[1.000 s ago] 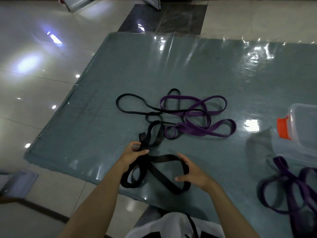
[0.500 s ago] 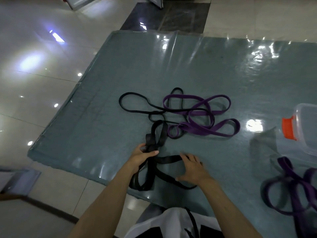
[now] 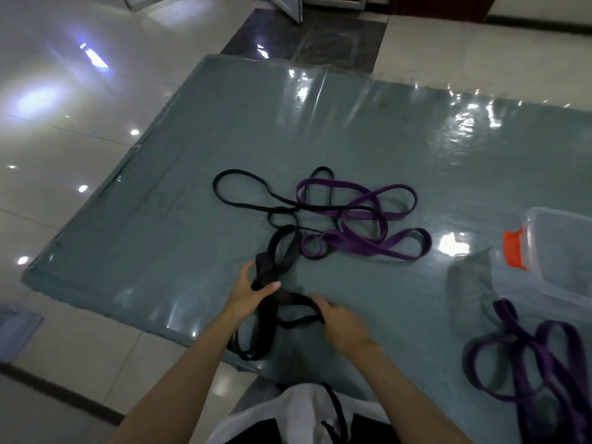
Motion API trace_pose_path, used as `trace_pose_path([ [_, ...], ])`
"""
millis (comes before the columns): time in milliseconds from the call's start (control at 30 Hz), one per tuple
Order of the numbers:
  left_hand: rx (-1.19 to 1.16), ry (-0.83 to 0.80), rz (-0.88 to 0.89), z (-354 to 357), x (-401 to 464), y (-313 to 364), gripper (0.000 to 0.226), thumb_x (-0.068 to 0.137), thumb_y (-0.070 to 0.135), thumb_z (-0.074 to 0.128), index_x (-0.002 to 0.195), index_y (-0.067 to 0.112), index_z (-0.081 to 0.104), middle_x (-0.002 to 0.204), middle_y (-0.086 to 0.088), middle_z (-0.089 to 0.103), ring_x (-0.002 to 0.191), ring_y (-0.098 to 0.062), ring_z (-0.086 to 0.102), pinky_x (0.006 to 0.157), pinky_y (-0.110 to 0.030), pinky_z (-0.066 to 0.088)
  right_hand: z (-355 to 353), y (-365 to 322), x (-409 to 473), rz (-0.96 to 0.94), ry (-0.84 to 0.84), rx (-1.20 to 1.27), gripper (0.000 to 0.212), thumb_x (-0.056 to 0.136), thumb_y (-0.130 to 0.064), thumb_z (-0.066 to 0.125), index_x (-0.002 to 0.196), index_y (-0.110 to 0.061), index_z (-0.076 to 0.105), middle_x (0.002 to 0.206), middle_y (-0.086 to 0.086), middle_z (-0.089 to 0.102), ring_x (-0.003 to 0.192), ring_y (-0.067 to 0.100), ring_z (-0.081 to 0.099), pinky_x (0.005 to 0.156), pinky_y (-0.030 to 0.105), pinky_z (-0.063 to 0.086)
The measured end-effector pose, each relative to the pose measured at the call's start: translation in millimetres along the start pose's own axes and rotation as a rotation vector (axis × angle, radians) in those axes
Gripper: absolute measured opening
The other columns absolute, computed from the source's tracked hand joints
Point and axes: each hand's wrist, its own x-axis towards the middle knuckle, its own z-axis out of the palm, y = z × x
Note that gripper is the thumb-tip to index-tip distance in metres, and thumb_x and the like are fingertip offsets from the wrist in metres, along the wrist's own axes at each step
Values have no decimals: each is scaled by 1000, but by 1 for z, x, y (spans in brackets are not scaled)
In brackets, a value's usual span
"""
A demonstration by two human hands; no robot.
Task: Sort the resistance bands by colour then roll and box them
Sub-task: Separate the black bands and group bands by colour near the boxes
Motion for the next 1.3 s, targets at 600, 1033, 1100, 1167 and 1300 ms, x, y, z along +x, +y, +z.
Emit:
trace_pose_path([
  [600,269,-251,362,-8,-106,17,52,101,42,69,144,62,49,141,44,53,134,16,48,107,-4,39,-37,-22,-101,151,616,1086,38,90,20,64,100,-14,77,105,-7,79,104,5,73,87,16,55],
  [1033,291,-579,439,115,-150,64,65,98,47,71,156,45,43,149,19,59,141,-1,51,121,-42,43,-28,19,-212,403,958,1495,12,98,-5,70,107,-11,76,105,10,77,99,27,75,72,33,65],
  [1100,320,-624,467,145,-158,69,68,95,53,71,156,48,41,151,22,55,143,4,47,122,-39,42,-29,34,-225,422,996,1636,13,98,-9,71,103,-18,78,105,8,79,95,23,77,70,30,62],
  [1167,347,-658,491,176,-167,71,68,94,56,71,155,52,40,154,25,52,142,10,43,123,-37,41,-30,53,-238,440,1010,1818,12,97,-12,72,104,-20,78,106,9,80,92,23,78,71,31,61],
  [1300,365,-730,517,250,-187,71,70,87,65,70,151,57,41,151,26,54,143,5,46,121,-37,43,-28,107,-266,474,1046,2093,31,88,-18,77,118,-13,73,113,14,78,97,28,76,79,35,59],
])
